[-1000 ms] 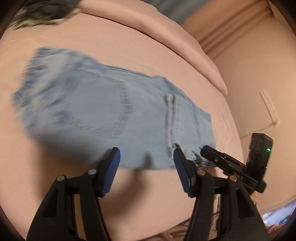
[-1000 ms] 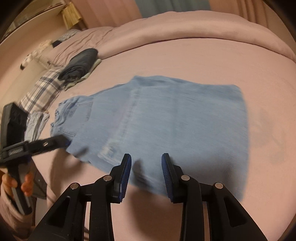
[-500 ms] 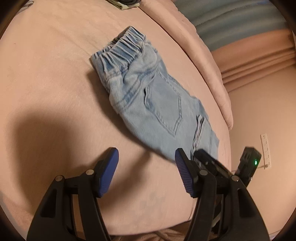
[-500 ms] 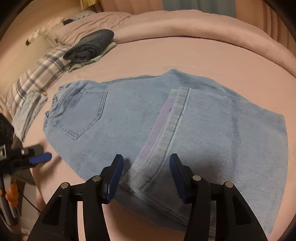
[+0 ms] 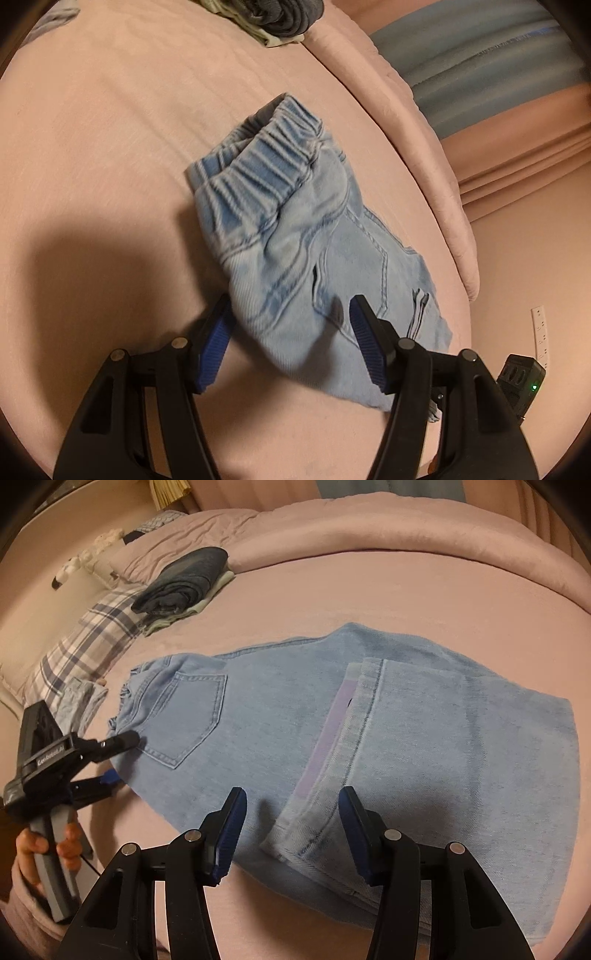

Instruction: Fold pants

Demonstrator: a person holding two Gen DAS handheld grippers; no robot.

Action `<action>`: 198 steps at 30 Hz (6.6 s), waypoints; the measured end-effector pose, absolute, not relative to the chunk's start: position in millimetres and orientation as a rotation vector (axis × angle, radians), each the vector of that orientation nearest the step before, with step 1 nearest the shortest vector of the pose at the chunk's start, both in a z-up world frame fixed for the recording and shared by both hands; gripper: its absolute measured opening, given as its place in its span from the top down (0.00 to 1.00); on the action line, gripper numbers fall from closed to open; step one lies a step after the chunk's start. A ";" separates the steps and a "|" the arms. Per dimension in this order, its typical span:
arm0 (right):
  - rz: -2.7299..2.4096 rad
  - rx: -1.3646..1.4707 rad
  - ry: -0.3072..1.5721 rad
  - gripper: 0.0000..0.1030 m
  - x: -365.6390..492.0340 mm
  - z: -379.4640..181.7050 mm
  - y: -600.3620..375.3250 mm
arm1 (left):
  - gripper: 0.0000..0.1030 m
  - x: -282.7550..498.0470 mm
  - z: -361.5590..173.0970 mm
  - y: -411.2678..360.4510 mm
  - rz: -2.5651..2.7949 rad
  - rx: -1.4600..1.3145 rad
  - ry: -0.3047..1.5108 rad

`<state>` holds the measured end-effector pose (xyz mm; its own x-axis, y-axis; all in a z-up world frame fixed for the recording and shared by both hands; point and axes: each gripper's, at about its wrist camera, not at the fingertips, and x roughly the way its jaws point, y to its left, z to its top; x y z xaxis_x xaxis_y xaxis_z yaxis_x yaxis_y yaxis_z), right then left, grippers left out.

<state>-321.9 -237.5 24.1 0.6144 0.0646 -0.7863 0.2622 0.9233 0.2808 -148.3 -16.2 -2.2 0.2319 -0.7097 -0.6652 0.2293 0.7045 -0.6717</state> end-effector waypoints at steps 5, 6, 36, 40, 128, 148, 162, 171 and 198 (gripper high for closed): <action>-0.121 0.382 0.917 0.49 -320.1 21.8 -235.0 | 0.40 -139.0 -0.4 -26.4 -0.682 -0.461 1.150; -0.120 0.378 0.916 0.49 -318.8 22.5 -234.1 | 0.40 -136.5 -0.9 -28.9 -0.685 -0.462 1.150; -0.096 0.414 0.981 0.57 -224.9 16.3 -215.7 | 0.74 -149.2 38.0 -61.3 -0.693 -0.178 0.900; -0.037 0.443 0.986 0.57 -249.3 18.7 -206.8 | 0.74 -152.2 39.4 -62.9 -0.694 -0.166 0.893; 0.094 1.101 0.657 0.62 -303.2 11.2 -305.5 | 0.22 -228.3 47.1 -139.6 -0.945 0.164 0.888; 0.043 1.045 0.490 0.64 -357.1 42.2 -322.0 | 0.21 -197.5 43.2 -86.4 -0.840 -0.078 0.969; -0.110 1.117 0.447 0.66 -411.1 18.8 -354.1 | 0.21 -211.3 40.3 -115.8 -0.884 -0.013 1.000; -0.146 1.157 0.417 0.66 -429.7 9.1 -361.4 | 0.21 -213.0 41.1 -143.2 -0.922 0.047 0.996; -0.332 0.787 0.500 0.54 -442.3 48.8 -350.7 | 0.21 -238.4 63.0 -239.5 -1.066 0.248 0.878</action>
<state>-442.3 -350.7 48.8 0.8340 -0.0989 -0.5428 0.4614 0.6645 0.5879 -238.4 -239.5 63.0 0.1925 -0.6570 -0.7289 0.8413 0.4928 -0.2220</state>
